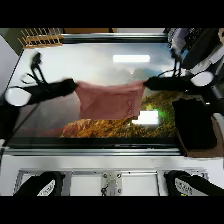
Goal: Fold the clothes and pants, and hang the long-sleeved shirts on hangers.
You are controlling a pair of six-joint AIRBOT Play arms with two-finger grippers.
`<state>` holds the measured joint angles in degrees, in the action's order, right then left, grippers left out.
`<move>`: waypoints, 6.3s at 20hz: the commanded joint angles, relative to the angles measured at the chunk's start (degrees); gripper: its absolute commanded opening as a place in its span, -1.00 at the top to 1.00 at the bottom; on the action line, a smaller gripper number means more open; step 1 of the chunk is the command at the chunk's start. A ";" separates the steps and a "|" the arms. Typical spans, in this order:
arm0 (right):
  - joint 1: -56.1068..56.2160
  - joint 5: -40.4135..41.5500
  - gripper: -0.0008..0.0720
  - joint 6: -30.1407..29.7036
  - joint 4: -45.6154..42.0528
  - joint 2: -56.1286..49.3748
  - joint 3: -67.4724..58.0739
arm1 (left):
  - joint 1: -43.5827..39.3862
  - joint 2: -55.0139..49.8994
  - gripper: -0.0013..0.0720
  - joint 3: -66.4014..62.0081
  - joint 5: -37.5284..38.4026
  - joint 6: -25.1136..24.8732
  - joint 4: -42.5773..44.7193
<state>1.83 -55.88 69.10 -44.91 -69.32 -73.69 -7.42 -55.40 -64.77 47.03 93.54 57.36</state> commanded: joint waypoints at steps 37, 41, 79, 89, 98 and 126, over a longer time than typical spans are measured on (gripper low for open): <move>1.09 -7.30 0.94 25.35 -28.89 -11.41 1.14 | -4.07 -34.67 0.95 -12.96 5.99 2.43 1.51; 3.21 -3.10 0.94 25.38 -28.85 -11.43 7.61 | -7.28 -34.18 0.94 -2.45 -1.29 2.21 1.44; -8.48 -14.27 -0.98 19.12 -21.97 5.75 18.88 | -4.02 -13.40 0.65 3.78 9.16 -0.59 7.17; -25.73 3.52 -0.98 -0.96 7.58 -1.51 42.36 | -17.49 -12.94 0.94 3.76 2.82 -0.61 7.17; -18.71 5.07 -0.97 -13.38 23.91 -11.80 41.29 | -17.66 -12.94 0.94 3.78 3.80 -0.52 7.06; -34.97 1.49 0.94 24.85 -8.68 6.47 4.20 | -17.64 -12.94 0.94 3.78 4.57 -0.57 7.17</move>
<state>-25.43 -52.34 87.31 -48.82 -67.02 -66.48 -25.04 -68.36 -60.99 51.62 92.97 64.51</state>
